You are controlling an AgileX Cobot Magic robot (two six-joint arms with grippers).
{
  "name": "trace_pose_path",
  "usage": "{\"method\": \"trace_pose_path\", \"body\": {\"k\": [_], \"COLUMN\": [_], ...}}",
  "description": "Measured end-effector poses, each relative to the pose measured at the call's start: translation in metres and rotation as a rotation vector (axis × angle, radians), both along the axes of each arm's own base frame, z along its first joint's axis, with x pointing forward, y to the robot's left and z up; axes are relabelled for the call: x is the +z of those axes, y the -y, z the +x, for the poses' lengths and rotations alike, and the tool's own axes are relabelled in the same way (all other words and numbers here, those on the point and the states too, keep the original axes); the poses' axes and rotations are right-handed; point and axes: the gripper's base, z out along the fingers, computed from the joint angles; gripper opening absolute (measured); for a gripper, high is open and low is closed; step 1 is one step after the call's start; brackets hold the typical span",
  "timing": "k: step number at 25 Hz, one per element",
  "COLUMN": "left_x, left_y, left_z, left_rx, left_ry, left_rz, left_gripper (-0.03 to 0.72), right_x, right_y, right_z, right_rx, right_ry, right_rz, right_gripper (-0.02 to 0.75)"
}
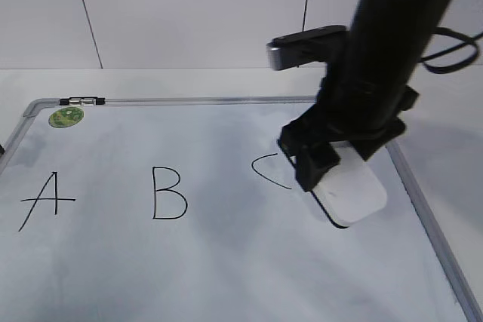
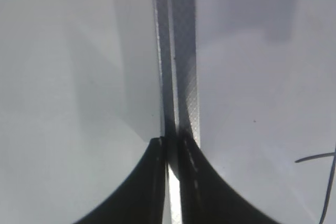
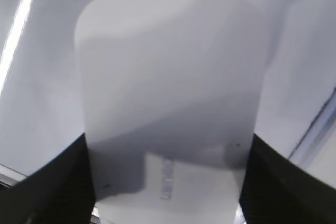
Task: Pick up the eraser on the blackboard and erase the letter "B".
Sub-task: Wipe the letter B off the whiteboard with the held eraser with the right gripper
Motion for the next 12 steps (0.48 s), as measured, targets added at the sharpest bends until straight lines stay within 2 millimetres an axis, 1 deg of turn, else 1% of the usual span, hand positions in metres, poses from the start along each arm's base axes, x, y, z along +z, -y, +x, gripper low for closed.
{"method": "trace_pose_path", "body": {"k": [4, 6, 7, 9, 12], "left_x": [0.000, 0.000, 0.000, 0.000, 0.000], "left_y": [0.000, 0.000, 0.000, 0.000, 0.000], "left_z": [0.000, 0.000, 0.000, 0.000, 0.000], "left_rx": [0.000, 0.001, 0.001, 0.001, 0.001], "left_ry": [-0.001, 0.000, 0.000, 0.000, -0.002], "left_rz": [0.000, -0.002, -0.002, -0.002, -0.002], "left_gripper": [0.036, 0.037, 0.036, 0.036, 0.036], "right_x": [-0.009, -0.007, -0.010, -0.011, -0.023], "right_y": [-0.046, -0.067, -0.076, -0.093, -0.110], "right_z": [0.015, 0.024, 0.028, 0.036, 0.046], "right_rx": [0.131, 0.190, 0.222, 0.279, 0.356], "right_ry": [0.037, 0.071, 0.077, 0.102, 0.112], "right_rz": [-0.050, -0.038, -0.037, -0.026, -0.028], "right_gripper": [0.524, 0.524, 0.524, 0.524, 0.524]}}
